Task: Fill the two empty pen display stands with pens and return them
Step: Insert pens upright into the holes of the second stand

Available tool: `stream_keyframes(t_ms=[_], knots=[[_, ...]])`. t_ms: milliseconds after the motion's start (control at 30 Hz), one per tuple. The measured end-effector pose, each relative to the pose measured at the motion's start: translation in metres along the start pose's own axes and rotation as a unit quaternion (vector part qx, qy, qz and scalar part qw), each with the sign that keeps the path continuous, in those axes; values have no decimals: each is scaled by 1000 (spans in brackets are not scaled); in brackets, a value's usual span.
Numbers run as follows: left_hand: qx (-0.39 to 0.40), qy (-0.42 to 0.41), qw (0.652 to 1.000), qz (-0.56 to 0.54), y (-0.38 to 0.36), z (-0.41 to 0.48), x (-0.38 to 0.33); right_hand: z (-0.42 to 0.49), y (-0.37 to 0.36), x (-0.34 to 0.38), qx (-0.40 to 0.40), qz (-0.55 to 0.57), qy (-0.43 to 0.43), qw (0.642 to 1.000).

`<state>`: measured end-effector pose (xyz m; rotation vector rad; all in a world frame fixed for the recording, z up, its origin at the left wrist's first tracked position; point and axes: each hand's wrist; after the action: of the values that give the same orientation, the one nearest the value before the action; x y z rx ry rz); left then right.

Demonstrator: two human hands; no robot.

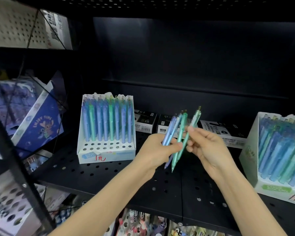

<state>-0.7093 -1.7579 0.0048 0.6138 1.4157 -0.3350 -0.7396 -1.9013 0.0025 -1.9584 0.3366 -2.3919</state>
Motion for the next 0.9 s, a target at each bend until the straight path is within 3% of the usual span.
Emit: stream_keyframes(t_ms=[167, 367, 500, 633, 900], knots=[[-57, -22, 998, 18, 46, -36, -10, 4, -18, 14, -38, -28, 53, 997], [-212, -73, 972, 66, 114, -70, -9, 13, -75, 17, 0, -62, 120, 991], [-297, -75, 947, 98, 137, -79, 4, 21, -111, 4, 6, -177, 166, 970], [-315, -70, 940, 110, 145, -83, 13, 33, -130, -16, -28, -312, 205, 927], [-280, -60, 955, 73, 159, -79, 23, 42, -150, -33, -54, -416, 228, 878]])
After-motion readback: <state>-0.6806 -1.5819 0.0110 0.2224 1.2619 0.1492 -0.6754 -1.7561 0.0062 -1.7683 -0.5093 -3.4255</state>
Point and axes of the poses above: each hand's wrist, its own z-axis towards the middle knuckle, its own y-axis out of the back of the hand, x = y × z, and after that the axes turned 9 degrees about x, right-handed
